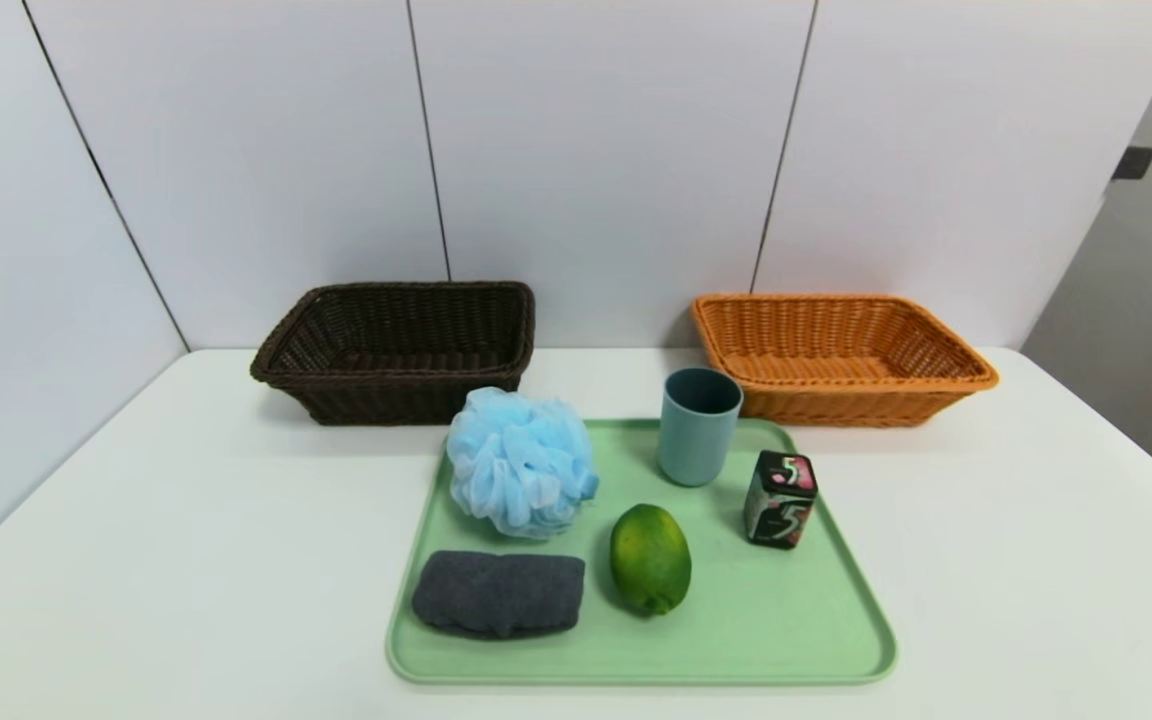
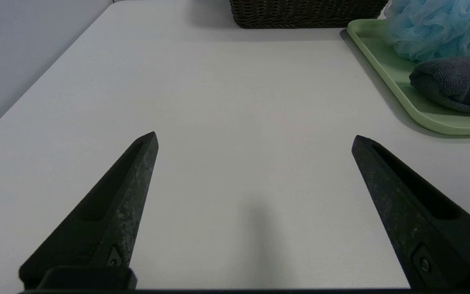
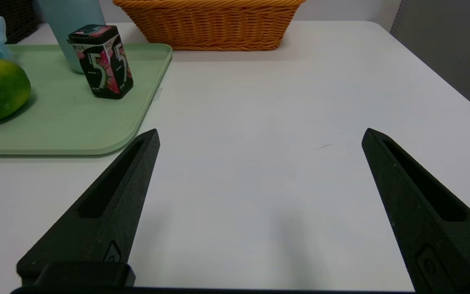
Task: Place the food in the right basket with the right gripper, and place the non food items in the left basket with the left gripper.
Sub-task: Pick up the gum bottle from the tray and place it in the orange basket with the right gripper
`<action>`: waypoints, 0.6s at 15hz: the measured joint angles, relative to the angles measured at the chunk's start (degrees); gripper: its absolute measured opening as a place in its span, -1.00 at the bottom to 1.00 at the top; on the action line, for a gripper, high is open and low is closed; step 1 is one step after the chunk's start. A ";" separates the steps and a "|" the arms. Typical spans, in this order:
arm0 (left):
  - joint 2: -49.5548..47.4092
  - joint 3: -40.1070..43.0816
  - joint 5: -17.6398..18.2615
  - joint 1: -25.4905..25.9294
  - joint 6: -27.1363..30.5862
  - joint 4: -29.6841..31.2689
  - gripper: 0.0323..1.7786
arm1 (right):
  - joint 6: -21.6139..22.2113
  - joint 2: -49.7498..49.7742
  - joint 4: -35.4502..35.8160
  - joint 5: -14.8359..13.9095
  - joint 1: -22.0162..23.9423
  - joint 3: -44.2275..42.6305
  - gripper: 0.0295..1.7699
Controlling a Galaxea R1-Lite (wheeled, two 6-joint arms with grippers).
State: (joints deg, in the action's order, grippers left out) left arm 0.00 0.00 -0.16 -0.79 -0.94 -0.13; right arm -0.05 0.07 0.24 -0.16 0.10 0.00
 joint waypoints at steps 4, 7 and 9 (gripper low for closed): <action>0.00 0.00 -0.30 0.00 -1.80 0.04 0.90 | 0.18 0.00 0.05 -0.02 -0.02 0.00 0.93; 0.00 -0.02 -1.79 0.00 -2.19 -0.13 0.90 | -0.26 -0.65 -0.76 -0.05 -0.10 -0.05 0.93; 0.11 -1.43 -1.33 0.00 -1.84 -1.68 0.90 | -0.57 -2.96 -0.77 0.00 -0.10 -0.10 0.93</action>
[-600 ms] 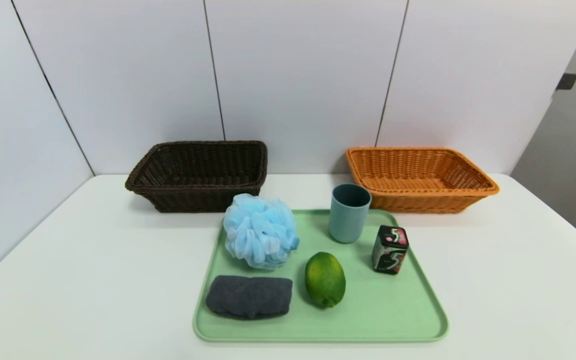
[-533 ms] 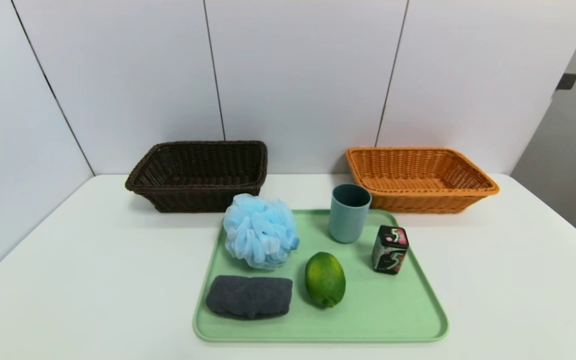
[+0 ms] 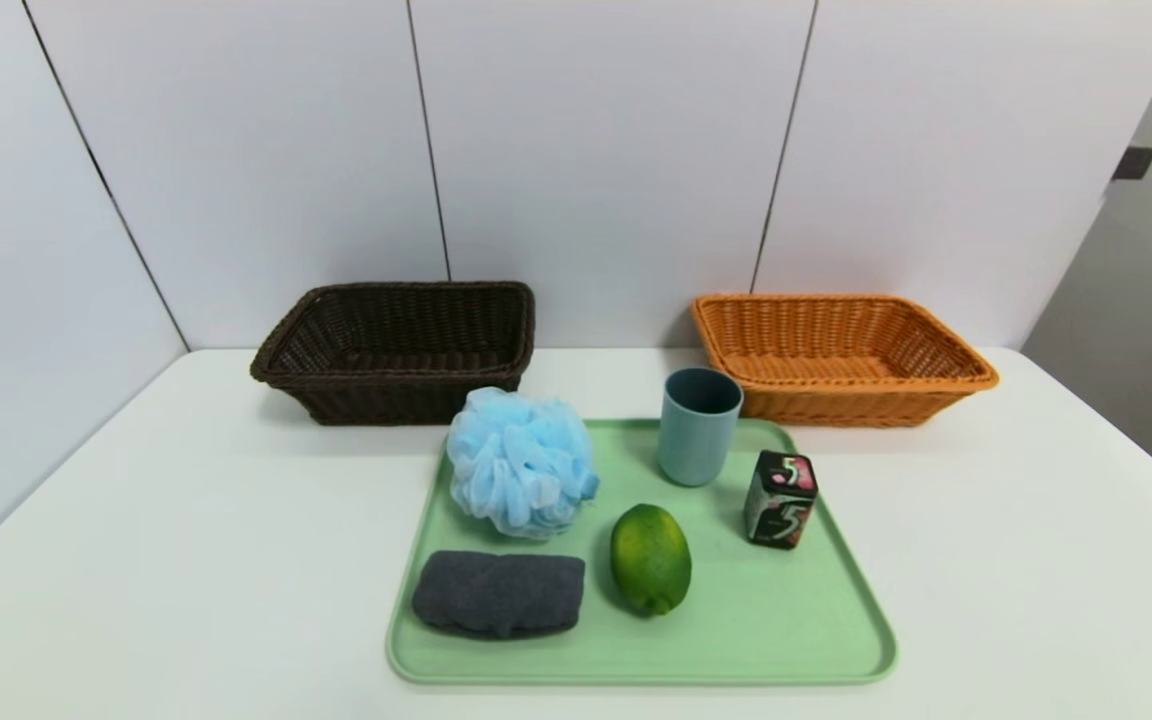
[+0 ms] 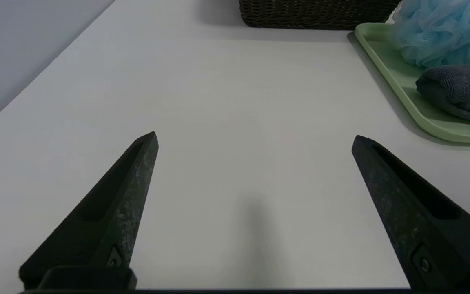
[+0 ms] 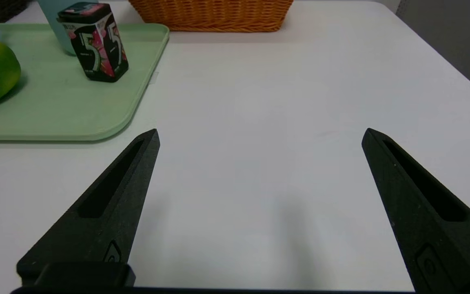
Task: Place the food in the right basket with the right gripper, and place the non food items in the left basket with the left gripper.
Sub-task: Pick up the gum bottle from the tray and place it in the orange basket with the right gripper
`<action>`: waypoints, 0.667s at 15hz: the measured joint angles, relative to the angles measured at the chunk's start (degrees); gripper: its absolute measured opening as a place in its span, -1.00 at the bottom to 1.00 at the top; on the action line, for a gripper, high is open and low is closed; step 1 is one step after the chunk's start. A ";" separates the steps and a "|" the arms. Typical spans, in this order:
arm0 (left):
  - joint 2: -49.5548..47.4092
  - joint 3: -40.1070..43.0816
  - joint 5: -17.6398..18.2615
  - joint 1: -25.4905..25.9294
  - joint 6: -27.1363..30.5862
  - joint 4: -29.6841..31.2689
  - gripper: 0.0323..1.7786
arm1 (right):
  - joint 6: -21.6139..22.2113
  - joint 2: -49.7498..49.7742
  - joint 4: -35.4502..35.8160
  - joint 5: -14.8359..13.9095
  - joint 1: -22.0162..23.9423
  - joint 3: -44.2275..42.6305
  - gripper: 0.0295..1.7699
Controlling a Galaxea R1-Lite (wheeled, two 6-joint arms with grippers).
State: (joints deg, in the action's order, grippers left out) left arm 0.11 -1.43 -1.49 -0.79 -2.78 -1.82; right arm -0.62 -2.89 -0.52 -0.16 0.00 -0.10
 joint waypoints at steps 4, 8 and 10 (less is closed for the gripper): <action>2.21 -12.65 2.19 0.00 0.00 -10.47 0.90 | -1.02 -1.57 -3.80 2.69 0.00 -7.75 0.93; 12.34 -27.84 5.25 0.00 -0.60 -18.87 0.90 | 0.51 -13.53 -17.55 6.00 -0.02 -31.34 0.93; 18.58 -33.94 6.78 -0.02 -0.79 -19.57 0.90 | 1.77 -22.82 -24.39 8.18 -0.07 -42.76 0.93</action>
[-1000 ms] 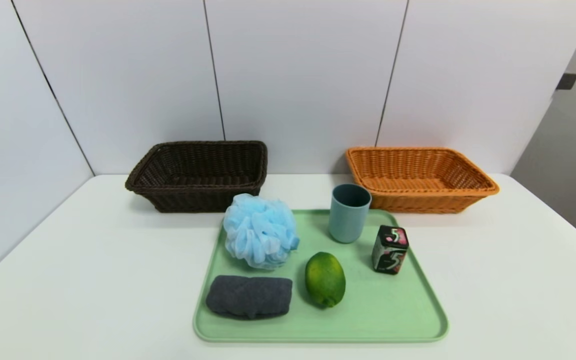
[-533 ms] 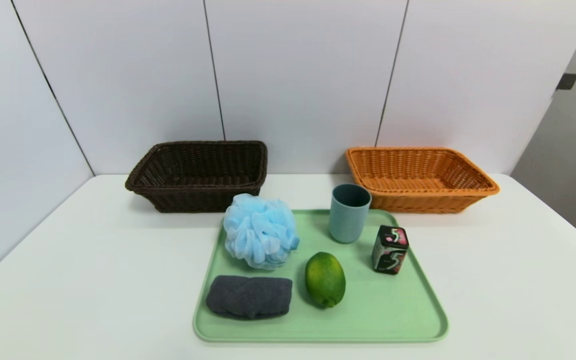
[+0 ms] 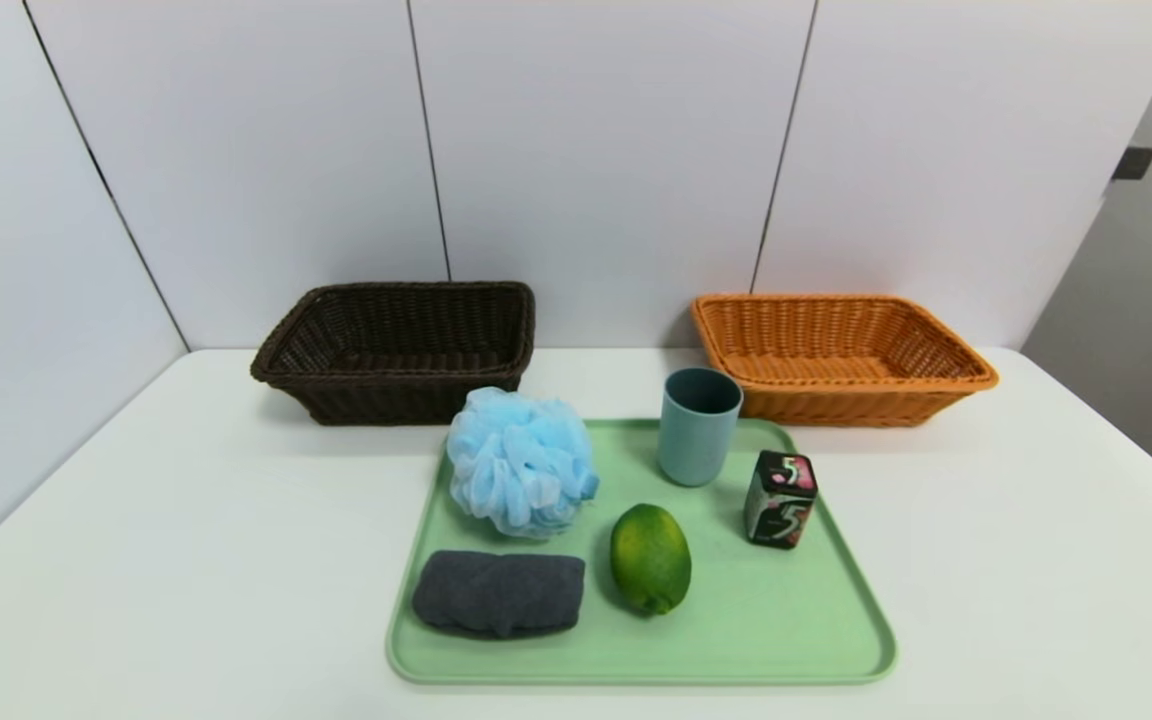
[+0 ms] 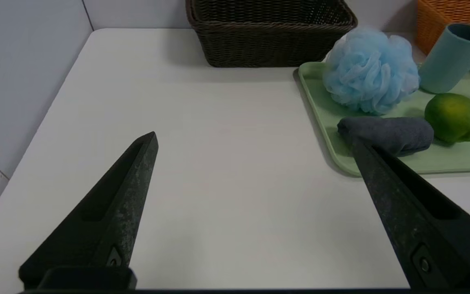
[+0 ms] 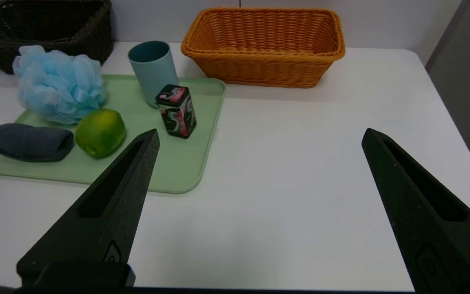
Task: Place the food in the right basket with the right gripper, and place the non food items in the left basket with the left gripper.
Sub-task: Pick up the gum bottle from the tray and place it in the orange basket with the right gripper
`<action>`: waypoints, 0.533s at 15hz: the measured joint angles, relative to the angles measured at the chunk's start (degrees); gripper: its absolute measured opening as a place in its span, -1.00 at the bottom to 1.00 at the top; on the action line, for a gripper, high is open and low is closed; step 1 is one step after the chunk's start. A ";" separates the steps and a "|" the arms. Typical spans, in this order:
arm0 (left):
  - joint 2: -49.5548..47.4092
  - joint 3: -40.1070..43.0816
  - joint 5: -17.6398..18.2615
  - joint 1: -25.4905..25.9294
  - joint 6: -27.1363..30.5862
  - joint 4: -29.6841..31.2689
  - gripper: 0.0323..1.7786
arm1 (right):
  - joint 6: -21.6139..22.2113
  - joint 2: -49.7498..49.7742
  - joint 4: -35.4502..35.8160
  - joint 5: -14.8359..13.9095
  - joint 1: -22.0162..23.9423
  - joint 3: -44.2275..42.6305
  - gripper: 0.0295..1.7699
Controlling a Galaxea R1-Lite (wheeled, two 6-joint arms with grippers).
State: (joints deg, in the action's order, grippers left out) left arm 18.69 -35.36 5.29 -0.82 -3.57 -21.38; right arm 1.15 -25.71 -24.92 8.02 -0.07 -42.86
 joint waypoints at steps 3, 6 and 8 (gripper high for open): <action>9.25 -7.57 1.23 -0.04 -0.09 -0.44 0.90 | 1.50 -14.81 -9.69 3.35 -0.09 -15.15 0.93; 17.58 -11.85 1.43 -0.09 -0.11 -1.07 0.90 | 5.61 -28.89 -19.10 4.46 -2.05 -28.75 0.93; 22.58 -13.01 1.49 -0.61 -0.12 -2.23 0.90 | 12.50 -39.25 -28.03 4.60 -6.18 -40.07 0.93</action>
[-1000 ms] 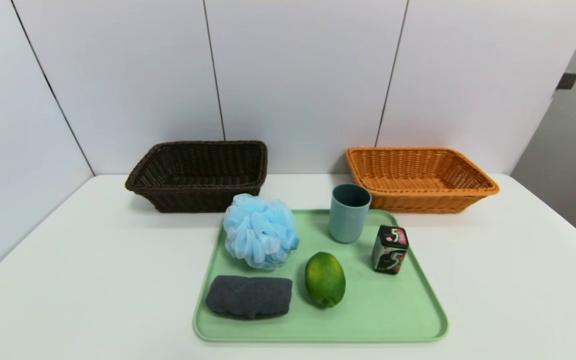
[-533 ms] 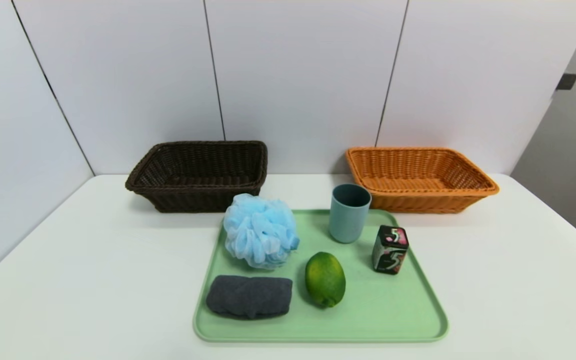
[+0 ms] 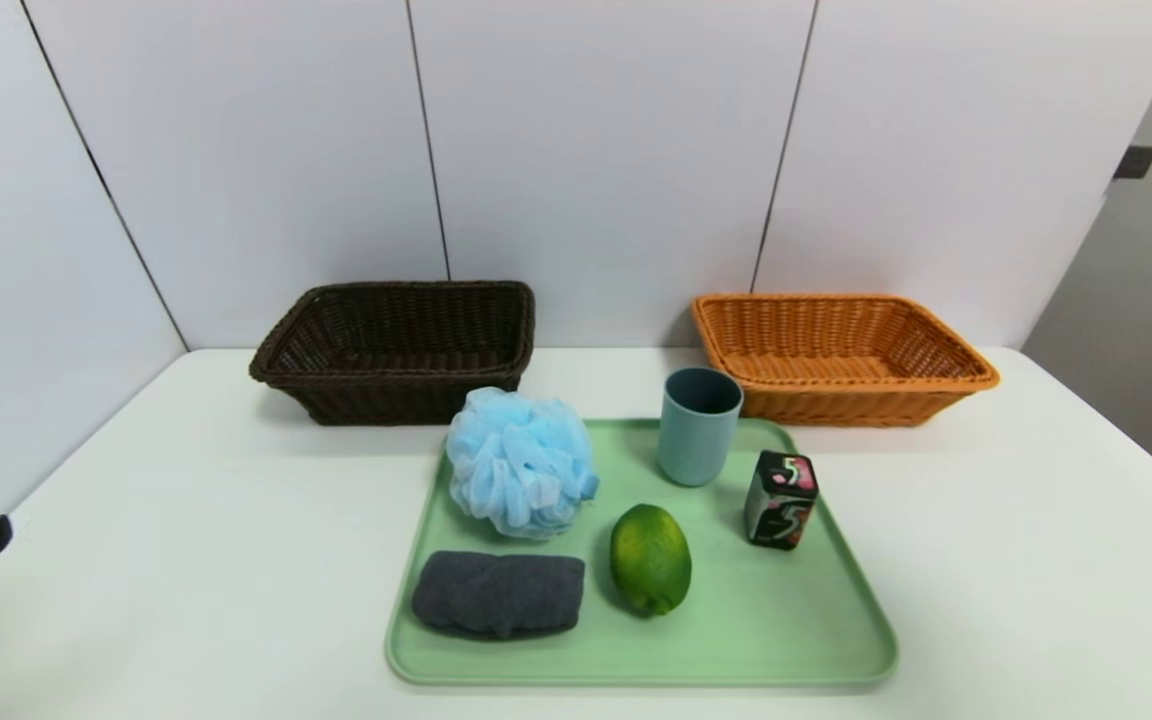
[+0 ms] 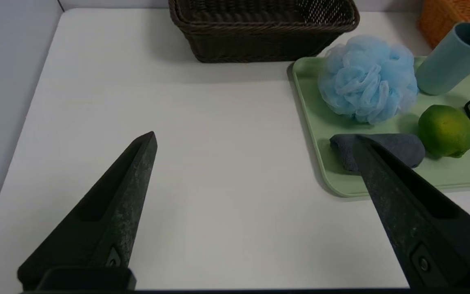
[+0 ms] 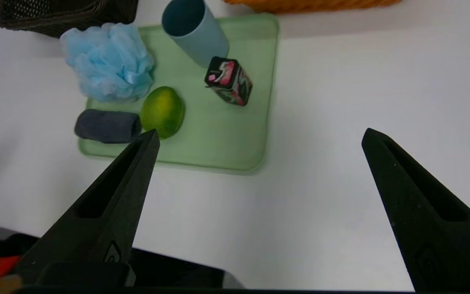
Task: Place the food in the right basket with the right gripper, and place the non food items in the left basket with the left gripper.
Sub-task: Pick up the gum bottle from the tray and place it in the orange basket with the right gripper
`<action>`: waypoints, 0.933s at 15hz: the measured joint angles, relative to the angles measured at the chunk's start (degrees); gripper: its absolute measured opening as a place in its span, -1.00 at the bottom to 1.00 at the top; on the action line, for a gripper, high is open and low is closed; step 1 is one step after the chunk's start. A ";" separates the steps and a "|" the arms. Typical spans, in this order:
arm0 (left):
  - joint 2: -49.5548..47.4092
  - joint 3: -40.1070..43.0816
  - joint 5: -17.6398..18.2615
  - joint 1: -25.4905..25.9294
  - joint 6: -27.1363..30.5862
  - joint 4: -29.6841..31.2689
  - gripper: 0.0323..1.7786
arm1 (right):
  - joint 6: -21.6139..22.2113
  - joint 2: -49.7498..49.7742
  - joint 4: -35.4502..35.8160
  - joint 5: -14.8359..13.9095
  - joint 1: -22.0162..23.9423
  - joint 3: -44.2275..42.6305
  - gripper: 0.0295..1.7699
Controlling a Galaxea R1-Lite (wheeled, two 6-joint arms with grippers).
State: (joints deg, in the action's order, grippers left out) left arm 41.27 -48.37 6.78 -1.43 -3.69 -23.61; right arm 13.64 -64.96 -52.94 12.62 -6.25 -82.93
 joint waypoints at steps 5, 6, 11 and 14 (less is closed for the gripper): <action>7.68 -0.61 -0.17 -2.05 0.00 0.57 0.90 | 20.35 -22.08 -20.26 2.54 -11.58 -21.33 0.93; 8.20 -0.11 -0.13 -2.54 0.17 2.69 0.90 | 22.24 -25.16 -21.99 3.01 -14.21 -23.16 0.93; 11.22 -1.05 0.61 -8.52 -6.17 6.91 0.90 | 24.75 -35.83 -22.38 1.35 -20.22 -27.60 0.93; 14.77 -5.03 -0.30 -11.50 -13.56 3.63 0.90 | 25.11 -41.20 -22.30 -6.86 -20.78 -28.48 0.93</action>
State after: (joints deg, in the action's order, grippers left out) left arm 56.04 -53.41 6.47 -12.92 -17.25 -19.98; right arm 38.75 -106.17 -75.24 5.75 -27.04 -111.41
